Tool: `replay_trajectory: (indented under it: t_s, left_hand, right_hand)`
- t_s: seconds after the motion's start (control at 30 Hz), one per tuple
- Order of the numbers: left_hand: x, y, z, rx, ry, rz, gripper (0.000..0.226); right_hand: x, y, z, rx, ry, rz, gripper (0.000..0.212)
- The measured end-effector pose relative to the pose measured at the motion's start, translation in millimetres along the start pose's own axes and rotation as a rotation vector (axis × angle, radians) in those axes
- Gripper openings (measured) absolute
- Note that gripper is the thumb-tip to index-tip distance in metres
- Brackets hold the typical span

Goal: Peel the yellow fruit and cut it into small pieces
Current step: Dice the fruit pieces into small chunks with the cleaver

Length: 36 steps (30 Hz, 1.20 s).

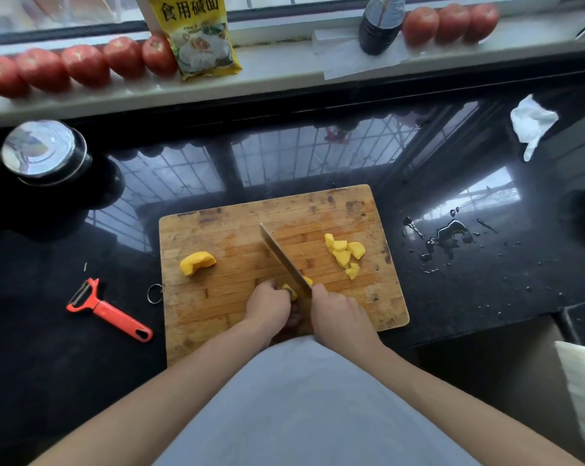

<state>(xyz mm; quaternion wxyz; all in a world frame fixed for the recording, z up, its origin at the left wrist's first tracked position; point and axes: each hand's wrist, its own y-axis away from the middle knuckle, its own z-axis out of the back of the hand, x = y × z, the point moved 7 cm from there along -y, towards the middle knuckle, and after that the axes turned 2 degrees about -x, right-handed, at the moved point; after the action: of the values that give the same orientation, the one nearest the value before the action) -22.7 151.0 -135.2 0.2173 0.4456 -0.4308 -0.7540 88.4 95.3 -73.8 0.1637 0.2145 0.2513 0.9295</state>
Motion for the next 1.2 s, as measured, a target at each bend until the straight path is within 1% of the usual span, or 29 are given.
replay_trajectory:
  t_s: [0.07,0.13,0.27,0.33,0.6,0.8,0.9,0.97,1.07,1.2]
  left_hand:
    - [2,0,-1,0.001,0.023,0.016,0.012]
    - [4,-2,-1,-0.007,0.017,0.015,0.015]
    - [6,-5,-1,-0.002,0.057,0.032,0.015]
    - [6,-4,-1,-0.005,0.097,0.043,0.013]
    - [9,-6,-2,-0.013,0.126,0.056,0.012]
    - [8,-9,-4,-0.022,0.115,0.052,0.009]
    - [9,-10,-4,-0.026,0.153,0.085,0.011]
    - [10,-11,-3,-0.028,0.142,0.073,0.011]
    - [9,-11,-2,-0.026,0.084,0.028,0.021]
    - [7,-9,0,-0.030,0.063,0.015,0.020]
  right_hand:
    - [-17,8,7,-0.058,-0.020,-0.081,0.009]
    - [-28,17,11,-0.087,-0.036,-0.106,0.013]
    - [-22,29,4,-0.025,0.007,-0.018,0.015]
    - [-20,30,1,0.002,0.022,-0.003,0.015]
    - [-15,34,-3,0.079,0.018,-0.006,0.013]
    - [-19,30,-11,0.098,0.051,-0.020,0.011]
    - [-15,28,-12,0.109,0.040,-0.007,0.010]
    - [-12,22,-11,0.101,0.028,0.005,0.011]
    - [-3,5,-9,0.052,-0.004,0.016,0.012]
    - [10,-3,0,-0.023,-0.012,0.061,0.011]
